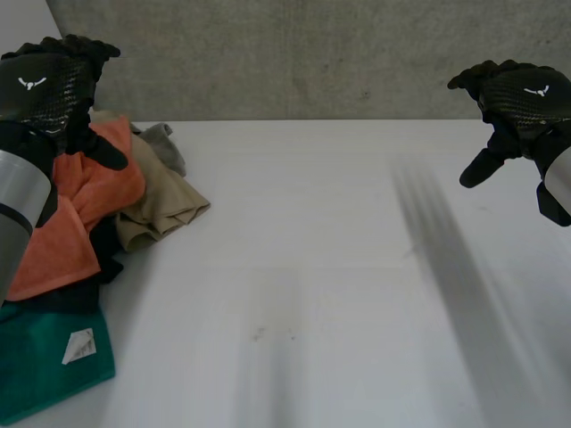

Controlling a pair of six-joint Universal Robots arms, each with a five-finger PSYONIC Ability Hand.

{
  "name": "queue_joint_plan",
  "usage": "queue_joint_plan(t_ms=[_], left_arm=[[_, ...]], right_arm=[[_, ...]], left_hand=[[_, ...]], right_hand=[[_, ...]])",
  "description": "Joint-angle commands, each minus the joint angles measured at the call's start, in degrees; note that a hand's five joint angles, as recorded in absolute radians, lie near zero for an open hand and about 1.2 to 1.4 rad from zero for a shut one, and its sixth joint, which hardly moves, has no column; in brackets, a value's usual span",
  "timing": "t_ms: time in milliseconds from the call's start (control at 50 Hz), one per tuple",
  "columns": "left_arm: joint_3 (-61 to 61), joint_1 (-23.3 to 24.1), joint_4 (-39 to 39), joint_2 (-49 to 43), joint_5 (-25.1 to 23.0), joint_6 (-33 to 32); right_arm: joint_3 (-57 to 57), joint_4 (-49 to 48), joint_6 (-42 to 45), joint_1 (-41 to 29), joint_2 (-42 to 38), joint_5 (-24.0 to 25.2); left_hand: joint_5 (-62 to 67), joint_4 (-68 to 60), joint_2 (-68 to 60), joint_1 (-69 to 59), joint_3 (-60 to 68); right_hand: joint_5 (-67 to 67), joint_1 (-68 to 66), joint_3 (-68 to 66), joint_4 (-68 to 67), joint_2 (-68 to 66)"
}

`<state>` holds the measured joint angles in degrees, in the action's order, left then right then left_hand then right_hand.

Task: Fold the laundry.

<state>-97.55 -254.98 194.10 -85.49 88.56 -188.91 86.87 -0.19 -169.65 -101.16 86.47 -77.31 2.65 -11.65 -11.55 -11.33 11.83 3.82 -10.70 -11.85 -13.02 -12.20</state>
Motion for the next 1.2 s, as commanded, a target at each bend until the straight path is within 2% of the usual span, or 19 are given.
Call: queue_joint_plan(t_ms=[20, 100, 180, 300, 360, 380, 400, 420, 440, 560, 720, 780, 840, 900, 920, 960, 1040, 1140, 1200], left_arm=[[2.3, -3.8, 1.2, -6.7, 1.2, -16.0], [4.7, -11.0, 2.9, -15.1, 3.0, -30.2], [8.2, -15.9, 7.1, -22.9, 4.2, -38.8], [13.0, -20.3, 10.7, -32.4, 4.3, -42.6], [15.4, -20.8, 10.9, -36.8, 4.0, -42.8], [16.2, -20.6, 11.0, -38.1, 3.9, -42.9], [16.3, -20.5, 11.0, -38.3, 3.9, -42.9], [16.3, -20.2, 11.0, -38.3, 3.9, -42.8], [16.2, -19.6, 11.2, -37.9, 3.9, -42.0], [15.6, -12.6, 11.6, -28.9, 3.9, -33.7], [15.7, 1.7, 11.5, -18.2, 3.5, -20.7], [15.6, 5.1, 11.1, -19.7, 3.7, -20.0], [15.1, 5.9, 11.3, -21.6, 4.0, -20.7], [13.9, 5.4, 11.0, -23.1, 4.0, -22.9], [13.4, 4.7, 10.9, -23.1, 4.2, -23.9], [12.4, -0.2, 10.7, -23.4, 4.3, -28.3], [10.3, -8.9, 10.8, -23.8, 4.0, -34.4], [10.3, -11.1, 10.8, -26.6, 2.6, -35.7], [10.6, -11.4, 10.6, -30.3, -0.5, -35.6]], right_arm=[[0.3, 0.0, 0.1, 0.0, -0.3, 0.2], [0.4, 0.0, 0.1, 0.0, -0.4, 0.4], [0.3, 0.0, 0.2, 0.0, -0.4, 0.7], [0.5, 0.0, 0.3, 0.0, -0.6, 0.7], [0.8, 0.0, 1.2, 0.0, -0.9, 0.7], [0.9, 0.0, 1.8, 0.0, -1.2, 0.7], [1.0, 0.0, 2.0, 0.0, -1.3, 0.7], [1.0, 0.0, 2.2, 0.0, -1.3, 0.7], [1.0, 0.0, 2.7, 0.0, -1.3, 0.7], [1.0, 0.0, 3.6, 0.0, -1.2, 0.3], [0.6, 0.0, 3.5, 0.0, -0.8, 0.0], [0.5, 0.0, 3.5, 0.0, -0.5, 0.0], [0.4, 0.0, 3.5, 0.0, -0.4, 0.1], [0.3, 0.0, 3.6, 0.0, -0.4, 0.2], [0.3, 0.0, 3.5, 0.0, -0.4, 0.3], [0.2, 0.0, 3.5, 0.0, -0.4, 0.3], [0.1, 0.0, 3.5, 0.0, -0.6, 0.4], [0.3, 0.0, 3.5, 0.0, -1.0, 0.4], [0.5, 0.0, 3.5, 0.0, -1.1, 0.4]], left_hand=[[-0.6, -0.4, -0.5, -0.7, 0.2], [-0.6, -0.4, -0.5, -0.7, 0.2], [-0.7, -0.3, -0.3, -0.6, 0.1], [4.1, -5.1, -5.2, -5.4, 4.9], [21.1, -22.1, -22.1, -22.4, 21.9], [43.8, -44.8, -44.9, -45.1, 44.6], [52.8, -53.8, -53.9, -54.1, 53.6], [63.4, -64.4, -64.5, -64.7, 64.2], [67.3, -68.3, -68.4, -68.6, 68.1], [67.4, -68.4, -68.4, -68.7, 68.2], [67.4, -68.4, -68.4, -68.7, 68.2], [67.4, -68.4, -68.4, -68.7, 68.2], [67.4, -68.4, -68.4, -68.7, 68.2], [8.7, -9.7, -9.8, -10.0, 9.5], [-2.6, 1.6, 1.6, 1.3, -1.8], [1.9, -2.9, -3.0, -3.3, 2.7], [-0.6, -0.4, -0.5, -0.7, 0.2], [-1.3, 0.3, 0.2, -0.1, -0.4], [-1.4, 0.4, 0.3, 0.1, -0.6]], right_hand=[[-3.8, 0.7, 1.8, 3.0, 2.2], [-3.8, 0.7, 1.8, 3.0, 2.2], [-3.8, 0.7, 1.8, 3.0, 2.2], [-3.8, 0.7, 1.8, 3.0, 2.2], [-3.8, 0.7, 1.8, 3.0, 2.2], [-3.8, 0.7, 1.8, 3.0, 2.2], [-3.8, 0.7, 1.8, 3.0, 2.2], [-3.8, 0.7, 1.8, 3.0, 2.2], [-3.8, 0.7, 1.8, 3.0, 2.2], [-3.8, 0.7, 1.8, 3.0, 2.2], [-3.8, 0.7, 1.8, 3.0, 2.2], [-3.8, 0.7, 1.8, 3.0, 2.2], [-3.8, 0.7, 1.8, 3.0, 2.2], [-3.8, 0.7, 1.8, 3.0, 2.2], [-3.8, 0.7, 1.8, 3.0, 2.2], [-3.8, 0.7, 1.8, 3.0, 2.2], [-3.8, 0.7, 1.8, 3.0, 2.2], [-3.8, 0.7, 1.8, 3.0, 2.2], [-3.8, 0.7, 1.8, 3.0, 2.2]])
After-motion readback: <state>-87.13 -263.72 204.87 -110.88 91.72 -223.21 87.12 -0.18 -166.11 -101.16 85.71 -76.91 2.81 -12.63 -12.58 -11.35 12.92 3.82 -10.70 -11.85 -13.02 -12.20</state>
